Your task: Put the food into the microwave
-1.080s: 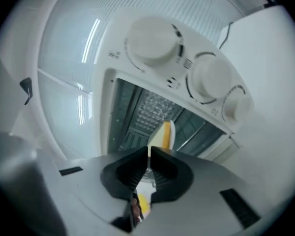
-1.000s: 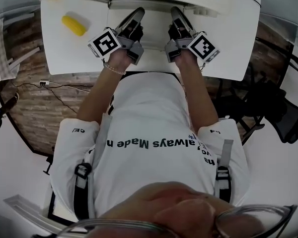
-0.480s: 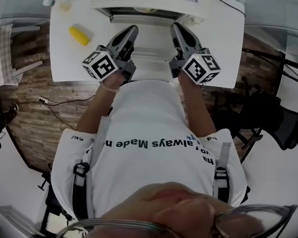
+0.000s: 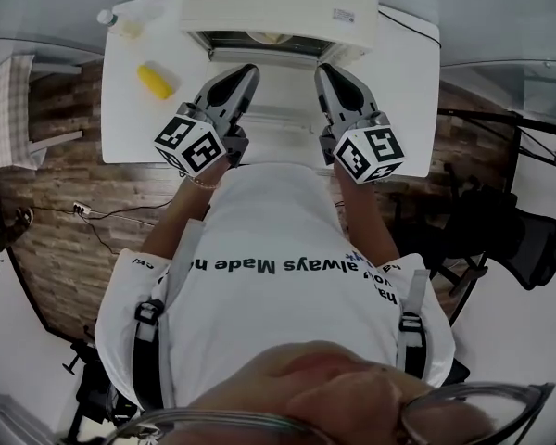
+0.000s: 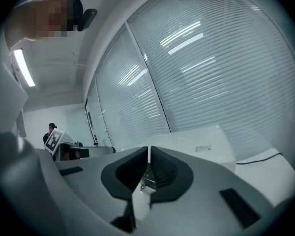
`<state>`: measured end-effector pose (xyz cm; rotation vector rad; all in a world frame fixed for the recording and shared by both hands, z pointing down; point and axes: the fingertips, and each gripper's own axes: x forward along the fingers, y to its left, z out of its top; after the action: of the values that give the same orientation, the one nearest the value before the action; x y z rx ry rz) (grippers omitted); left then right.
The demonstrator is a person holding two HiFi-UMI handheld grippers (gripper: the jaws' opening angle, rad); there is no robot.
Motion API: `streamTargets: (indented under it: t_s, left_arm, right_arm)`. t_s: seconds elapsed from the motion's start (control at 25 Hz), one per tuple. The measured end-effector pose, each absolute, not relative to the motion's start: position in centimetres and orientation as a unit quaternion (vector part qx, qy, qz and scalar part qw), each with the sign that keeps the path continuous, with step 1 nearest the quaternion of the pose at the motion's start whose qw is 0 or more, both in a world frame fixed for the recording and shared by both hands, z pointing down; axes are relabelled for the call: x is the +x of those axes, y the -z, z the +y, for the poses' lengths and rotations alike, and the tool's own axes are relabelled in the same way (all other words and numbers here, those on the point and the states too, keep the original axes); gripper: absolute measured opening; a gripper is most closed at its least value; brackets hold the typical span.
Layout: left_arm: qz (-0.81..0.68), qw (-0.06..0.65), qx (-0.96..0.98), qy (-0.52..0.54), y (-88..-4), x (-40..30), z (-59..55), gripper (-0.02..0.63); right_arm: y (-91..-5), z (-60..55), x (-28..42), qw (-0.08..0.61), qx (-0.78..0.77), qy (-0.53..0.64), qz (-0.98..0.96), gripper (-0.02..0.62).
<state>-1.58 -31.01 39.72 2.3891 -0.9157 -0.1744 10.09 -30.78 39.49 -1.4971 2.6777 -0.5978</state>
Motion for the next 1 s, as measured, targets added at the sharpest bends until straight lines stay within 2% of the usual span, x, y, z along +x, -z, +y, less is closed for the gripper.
streamTargets:
  t_s: [0.48, 1.0]
  left_arm:
    - [-0.338, 0.193, 0.920, 0.055, -34.2, -0.8, -28.8, 0.016]
    - [-0.348, 0.164, 0.921, 0.058, -32.2, -1.2, -27.4, 0.015]
  right_arm:
    - [-34.5, -27.9, 9.0, -0.020, -0.469, 0.121, 0.874, 0.023]
    - [-31.9, -25.8, 8.2, -0.034, -0.466, 0.080, 0.880, 0.023]
